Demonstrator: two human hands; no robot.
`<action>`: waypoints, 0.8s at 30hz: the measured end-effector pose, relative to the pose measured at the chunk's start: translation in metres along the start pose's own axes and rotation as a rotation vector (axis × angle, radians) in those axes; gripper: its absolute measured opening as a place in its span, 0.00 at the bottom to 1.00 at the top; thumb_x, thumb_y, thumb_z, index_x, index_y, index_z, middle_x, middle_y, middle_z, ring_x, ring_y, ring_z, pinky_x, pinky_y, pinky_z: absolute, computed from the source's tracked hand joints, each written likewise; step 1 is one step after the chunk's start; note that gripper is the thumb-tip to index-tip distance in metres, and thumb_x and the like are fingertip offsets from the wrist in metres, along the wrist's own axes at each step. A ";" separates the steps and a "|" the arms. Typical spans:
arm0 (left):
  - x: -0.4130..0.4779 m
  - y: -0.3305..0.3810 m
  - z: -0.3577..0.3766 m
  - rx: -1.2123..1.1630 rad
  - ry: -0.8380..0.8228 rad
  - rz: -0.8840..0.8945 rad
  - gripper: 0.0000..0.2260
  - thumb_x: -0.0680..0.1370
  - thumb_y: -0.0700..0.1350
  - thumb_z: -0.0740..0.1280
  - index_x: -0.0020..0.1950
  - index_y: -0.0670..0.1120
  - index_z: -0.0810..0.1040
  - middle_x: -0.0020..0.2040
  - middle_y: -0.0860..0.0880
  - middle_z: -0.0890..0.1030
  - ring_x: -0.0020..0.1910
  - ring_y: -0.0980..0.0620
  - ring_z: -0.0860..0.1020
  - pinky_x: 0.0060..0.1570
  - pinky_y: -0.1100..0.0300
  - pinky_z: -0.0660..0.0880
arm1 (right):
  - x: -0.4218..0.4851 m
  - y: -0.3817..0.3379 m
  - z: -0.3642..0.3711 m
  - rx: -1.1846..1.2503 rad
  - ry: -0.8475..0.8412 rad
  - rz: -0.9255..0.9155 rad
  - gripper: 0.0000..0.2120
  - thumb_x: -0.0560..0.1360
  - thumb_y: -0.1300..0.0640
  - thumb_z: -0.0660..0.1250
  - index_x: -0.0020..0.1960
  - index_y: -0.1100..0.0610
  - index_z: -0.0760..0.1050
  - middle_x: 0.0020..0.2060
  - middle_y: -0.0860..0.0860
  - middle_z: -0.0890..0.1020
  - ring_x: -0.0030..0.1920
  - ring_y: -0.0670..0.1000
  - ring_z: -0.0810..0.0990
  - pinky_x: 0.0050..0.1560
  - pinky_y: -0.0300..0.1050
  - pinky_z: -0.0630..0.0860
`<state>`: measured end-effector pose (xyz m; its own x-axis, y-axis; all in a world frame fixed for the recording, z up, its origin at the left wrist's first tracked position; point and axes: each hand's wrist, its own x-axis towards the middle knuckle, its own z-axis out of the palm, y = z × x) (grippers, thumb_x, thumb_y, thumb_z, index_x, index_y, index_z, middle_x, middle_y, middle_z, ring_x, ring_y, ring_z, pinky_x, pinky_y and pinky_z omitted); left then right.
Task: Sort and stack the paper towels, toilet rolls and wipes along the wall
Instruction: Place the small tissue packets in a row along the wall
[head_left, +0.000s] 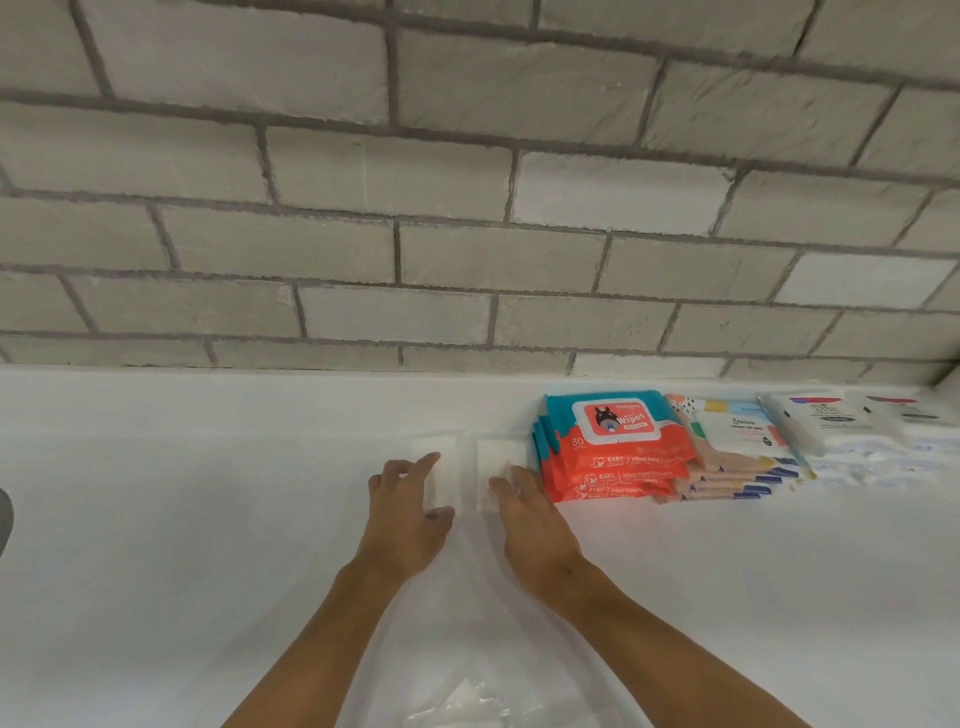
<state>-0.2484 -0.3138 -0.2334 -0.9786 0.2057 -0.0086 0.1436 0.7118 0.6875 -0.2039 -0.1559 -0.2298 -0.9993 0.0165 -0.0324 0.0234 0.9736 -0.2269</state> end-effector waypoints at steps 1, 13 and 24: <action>0.000 0.000 0.000 -0.002 -0.003 0.004 0.29 0.77 0.45 0.69 0.77 0.52 0.63 0.70 0.46 0.65 0.70 0.46 0.61 0.66 0.58 0.65 | 0.000 0.001 0.000 -0.005 0.003 -0.004 0.28 0.80 0.66 0.60 0.77 0.56 0.55 0.77 0.55 0.55 0.77 0.57 0.53 0.75 0.47 0.56; -0.006 0.002 -0.003 0.009 0.017 0.018 0.30 0.76 0.48 0.71 0.76 0.49 0.63 0.71 0.45 0.66 0.69 0.45 0.63 0.67 0.56 0.65 | -0.013 0.007 -0.008 0.163 0.057 -0.051 0.22 0.81 0.62 0.58 0.74 0.53 0.63 0.76 0.51 0.60 0.75 0.55 0.61 0.73 0.46 0.62; -0.048 0.041 -0.012 0.050 0.118 0.259 0.25 0.76 0.51 0.71 0.72 0.51 0.69 0.69 0.52 0.72 0.66 0.49 0.67 0.64 0.60 0.67 | -0.076 0.034 -0.051 0.344 0.192 -0.107 0.10 0.79 0.56 0.66 0.60 0.49 0.76 0.58 0.42 0.77 0.59 0.41 0.74 0.63 0.31 0.70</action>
<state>-0.1972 -0.3029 -0.1957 -0.9184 0.3075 0.2490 0.3950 0.6786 0.6192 -0.1290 -0.1127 -0.1857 -0.9829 -0.0066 0.1841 -0.1054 0.8397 -0.5327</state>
